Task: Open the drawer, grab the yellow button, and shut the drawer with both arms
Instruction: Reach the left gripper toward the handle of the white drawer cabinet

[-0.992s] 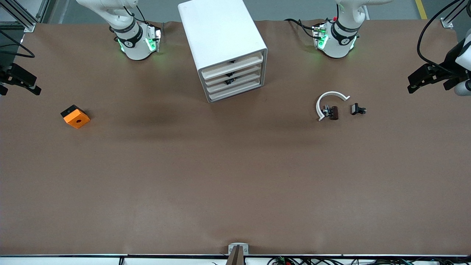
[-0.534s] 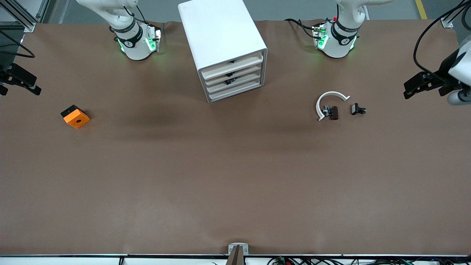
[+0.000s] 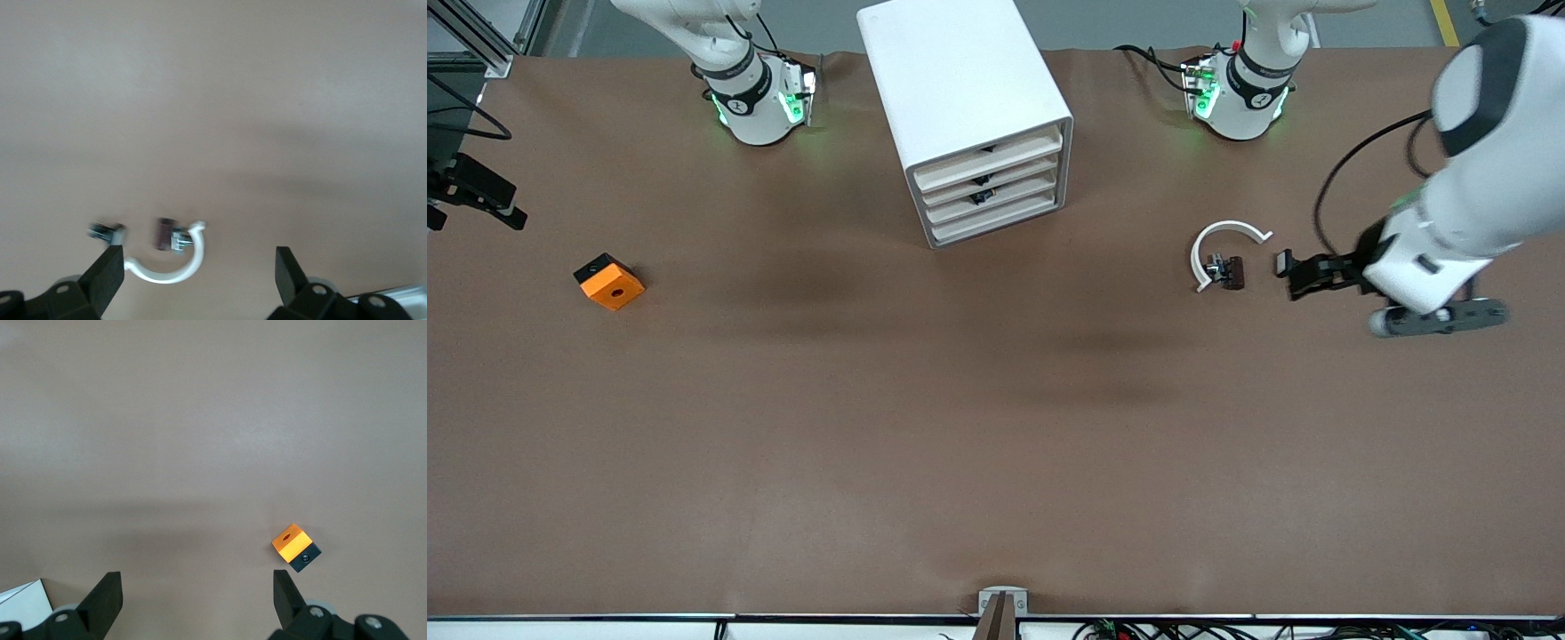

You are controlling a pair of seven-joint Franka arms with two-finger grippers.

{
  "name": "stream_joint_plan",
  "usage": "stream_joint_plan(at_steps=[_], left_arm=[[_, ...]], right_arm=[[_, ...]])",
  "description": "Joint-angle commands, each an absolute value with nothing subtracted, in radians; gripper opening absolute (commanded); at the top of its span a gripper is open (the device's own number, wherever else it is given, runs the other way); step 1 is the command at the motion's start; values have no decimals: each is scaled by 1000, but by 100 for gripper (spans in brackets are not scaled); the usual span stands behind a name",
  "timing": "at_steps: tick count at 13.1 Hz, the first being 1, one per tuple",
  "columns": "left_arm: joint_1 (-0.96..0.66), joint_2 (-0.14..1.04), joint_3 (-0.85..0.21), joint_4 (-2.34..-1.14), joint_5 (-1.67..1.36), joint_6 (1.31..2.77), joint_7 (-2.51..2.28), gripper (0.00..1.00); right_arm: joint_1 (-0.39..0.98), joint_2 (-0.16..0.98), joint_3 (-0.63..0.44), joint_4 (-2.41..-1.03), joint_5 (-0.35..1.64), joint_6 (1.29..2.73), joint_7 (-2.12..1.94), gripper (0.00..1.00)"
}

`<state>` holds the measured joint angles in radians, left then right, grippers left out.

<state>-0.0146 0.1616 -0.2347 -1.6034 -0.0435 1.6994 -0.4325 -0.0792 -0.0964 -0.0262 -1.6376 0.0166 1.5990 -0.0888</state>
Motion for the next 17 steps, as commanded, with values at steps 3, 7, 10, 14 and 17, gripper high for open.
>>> stream_joint_plan(at_steps=[3,7,10,14,17], left_arm=[[-85,231,-368,-1634,-63,1724,-928,100],[-208,299,-370,-1632,-63,1720,-1274,100],[-306,333,-371,-1628,-67,1652,-1631,100],[-390,432,-373,-1612,-168,1631,-2072,100],[-380,509,-370,-1597,-406,1631,-2181,100]], right_arm=[[-98,-118,-14,-1658,21,1600,-83,100],[-97,-118,-12,-1658,21,1597,-83,100],[-98,-115,-14,-1658,20,1600,-83,100],[-95,-115,-12,-1658,20,1598,-84,100],[-95,-115,-12,-1658,20,1598,-83,100]])
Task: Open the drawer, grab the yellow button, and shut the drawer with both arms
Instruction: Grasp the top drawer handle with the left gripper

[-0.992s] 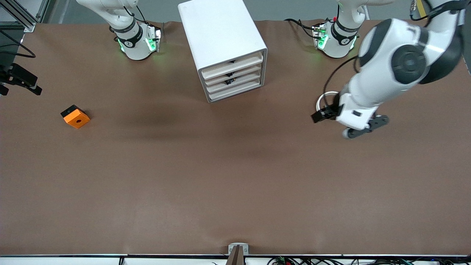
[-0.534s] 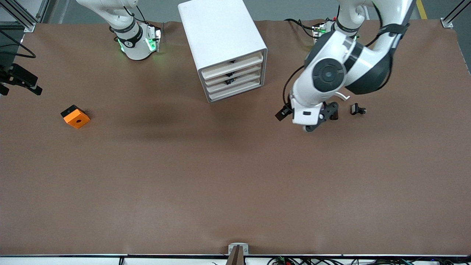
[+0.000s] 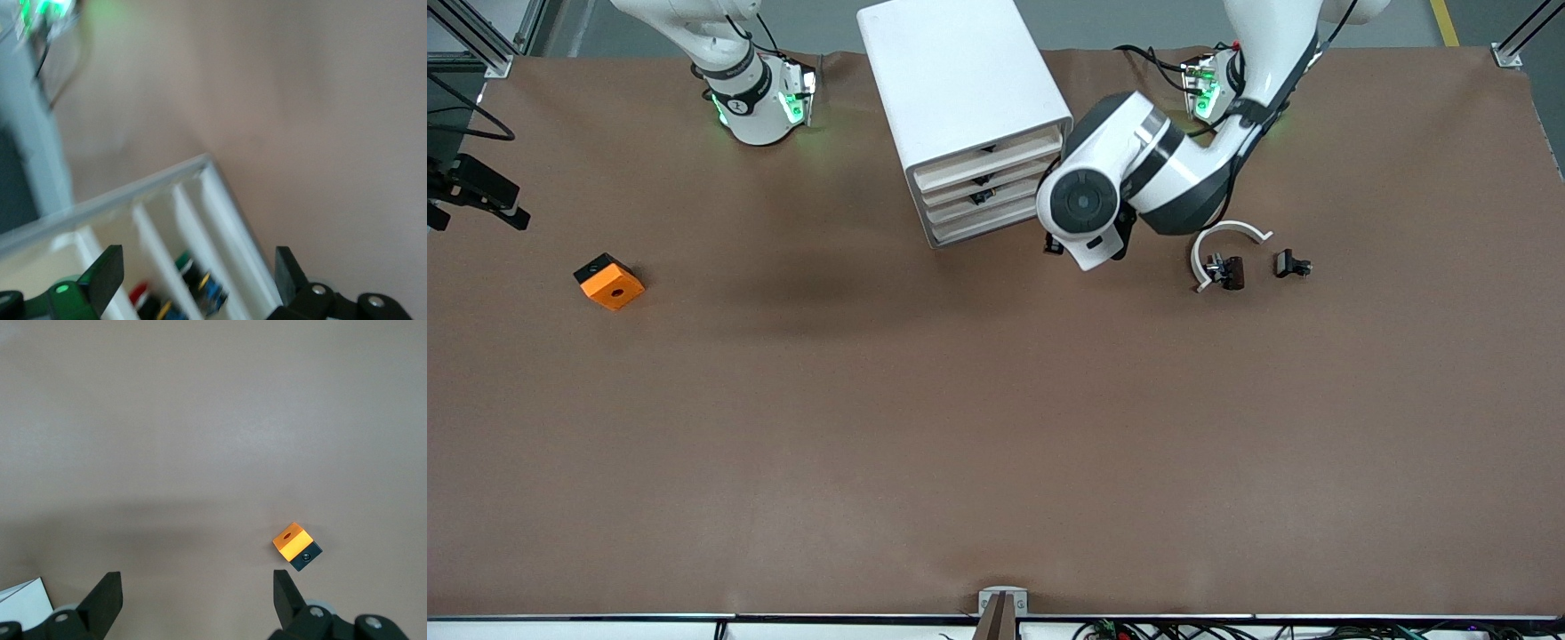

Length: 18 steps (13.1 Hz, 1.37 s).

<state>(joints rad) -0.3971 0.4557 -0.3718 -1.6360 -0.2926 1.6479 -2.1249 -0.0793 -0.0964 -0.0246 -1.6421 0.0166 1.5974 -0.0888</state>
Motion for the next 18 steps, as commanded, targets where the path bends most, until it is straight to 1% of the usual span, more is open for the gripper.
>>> stream_joint_plan(at_steps=[1,4,8,9,11,12,14,16,18], left_arm=[[-374,543,-367,-1580,-489,1631,-2219,100],[-371,626,-362,-1519,-584,1629,-2388,100],[-364,692,-360,-1509,-753,1624,-2523,100],[-364,695,-360,-1509,-770,1614,-2534,92],[-371,709,-360,-1509,-773,1569,-2546,71],[-370,715,-360,-1509,-773,1563,-2556,68],[-373,716,-362,-1509,-773,1526,-2556,68],[-379,716,-365,-1509,-773,1497,-2551,65],[-383,719,-373,-1509,-772,1486,-2537,64]], right_arm=[[-95,-115,-12,-1658,20,1598,-83,100],[-95,-115,-12,-1658,20,1598,-83,100],[-97,-115,-12,-1658,20,1598,-84,100],[-97,-115,-12,-1657,18,1598,-84,100],[-97,-115,-12,-1657,18,1598,-84,100],[-98,-115,-14,-1657,18,1598,-84,100],[-98,-115,-14,-1657,18,1598,-84,100],[-98,-115,-14,-1657,18,1597,-84,100],[-100,-115,-14,-1657,18,1598,-84,100]])
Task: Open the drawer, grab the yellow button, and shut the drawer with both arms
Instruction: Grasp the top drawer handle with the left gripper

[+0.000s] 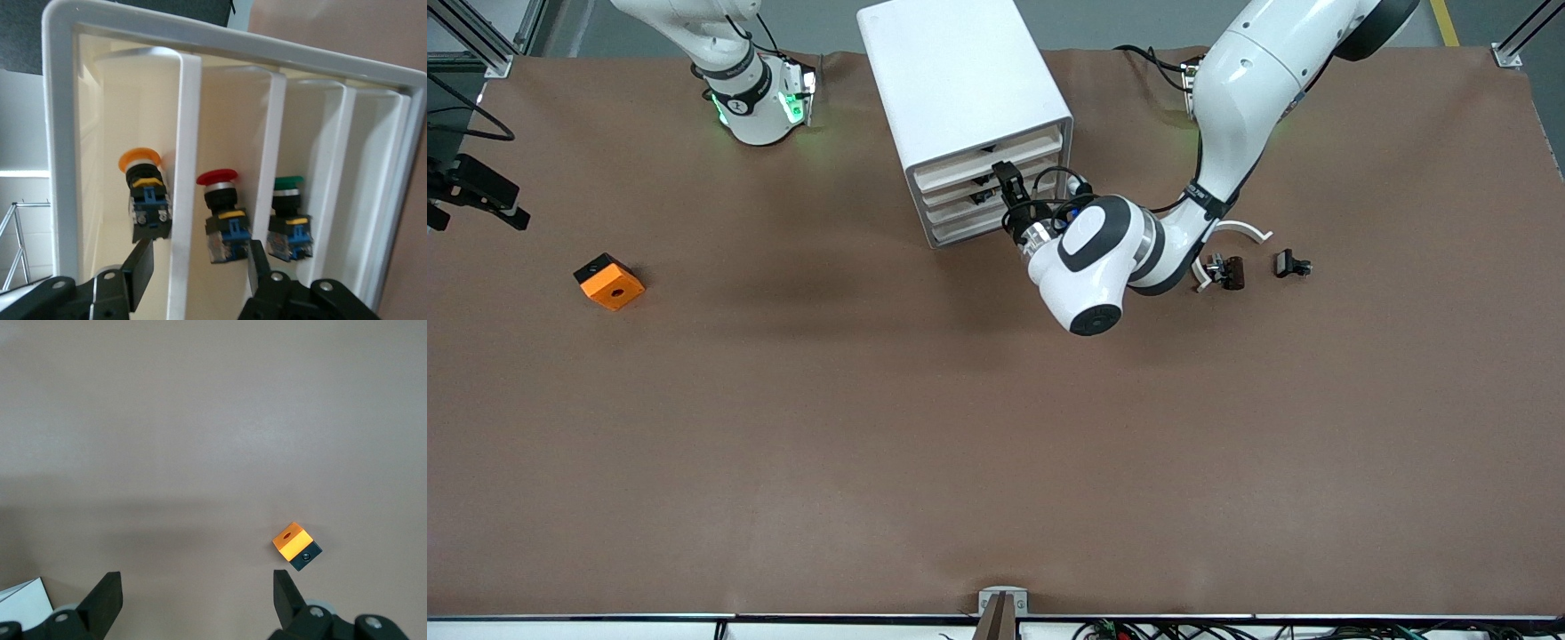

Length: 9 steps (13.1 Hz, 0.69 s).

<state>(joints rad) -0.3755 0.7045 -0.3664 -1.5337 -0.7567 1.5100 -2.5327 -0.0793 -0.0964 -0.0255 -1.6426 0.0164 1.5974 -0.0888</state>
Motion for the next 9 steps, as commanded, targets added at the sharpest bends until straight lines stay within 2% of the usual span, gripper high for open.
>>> stream_joint_plan(at_steps=[1,3,5,6,7,9], left_arm=[[-391,721,-373,-1509,-772,1485,-2522,63],[-411,730,-371,-1509,-770,1486,-2493,40],[-419,742,-371,-1509,-770,1486,-2494,37],[-423,742,-371,-1509,-772,1486,-2493,24],[-423,742,-371,-1509,-770,1486,-2493,0],[-416,742,-364,-1508,-769,1486,-2497,0]], right_arm=[[-100,-115,-14,-1657,18,1597,-84,100],[-100,-115,-14,-1657,18,1597,-84,100],[-100,-112,-14,-1649,17,1598,-84,100],[-100,-112,-14,-1648,17,1598,-86,100],[-100,-110,-14,-1646,17,1598,-86,100],[-100,-110,-14,-1646,17,1598,-84,100]])
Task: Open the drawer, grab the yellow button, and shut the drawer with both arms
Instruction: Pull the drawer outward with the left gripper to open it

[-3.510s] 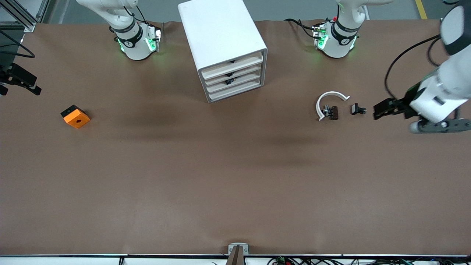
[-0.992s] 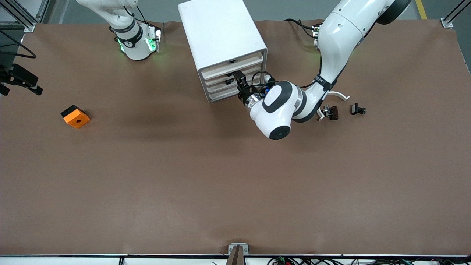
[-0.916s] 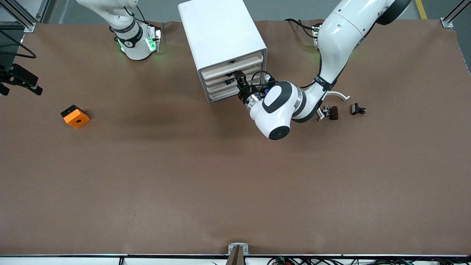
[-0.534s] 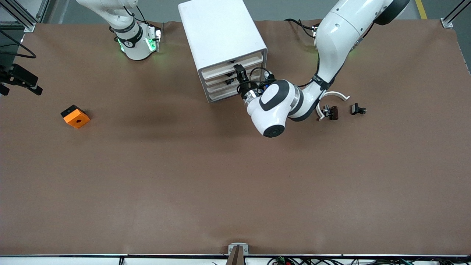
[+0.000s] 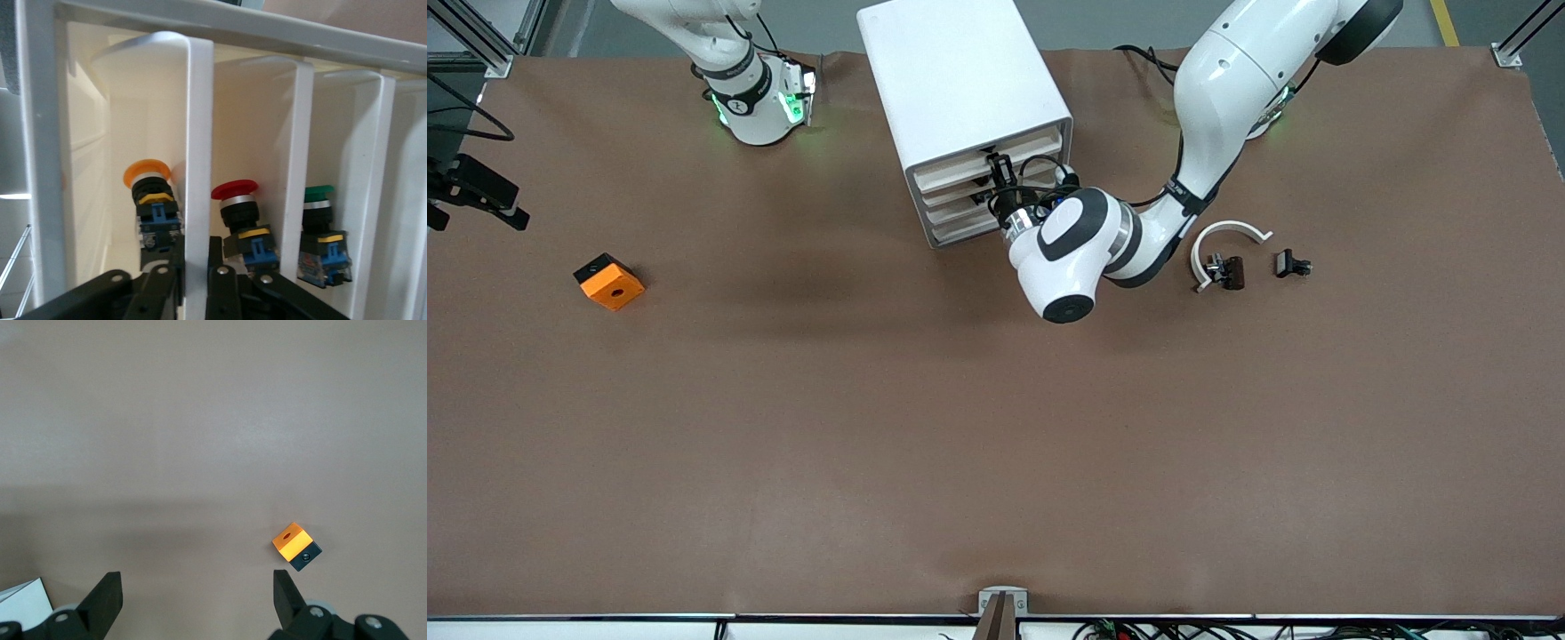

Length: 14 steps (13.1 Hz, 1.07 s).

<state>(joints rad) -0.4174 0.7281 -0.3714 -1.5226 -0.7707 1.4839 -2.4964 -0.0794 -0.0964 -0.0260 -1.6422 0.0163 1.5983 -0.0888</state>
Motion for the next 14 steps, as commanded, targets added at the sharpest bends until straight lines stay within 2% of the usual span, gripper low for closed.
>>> stream_joint_plan(at_steps=[1,7,8,9,14], left_arm=[[-411,742,-361,-1496,-767,1486,-2500,0],[-410,744,-227,-1401,-769,1494,-2542,0],[-408,744,-213,-1393,-770,1500,-2537,0],[-408,744,-195,-1381,-770,1520,-2536,0],[-342,744,-187,-1355,-770,1601,-2510,0]], right_arm=[[-100,-110,-14,-1646,17,1598,-84,100],[-106,-69,-15,-1606,18,1591,-93,100],[-101,-10,-15,-1605,18,1598,-94,100],[-91,96,-12,-1576,5,1583,-86,100],[-97,132,-14,-1549,-15,1588,-123,100]])
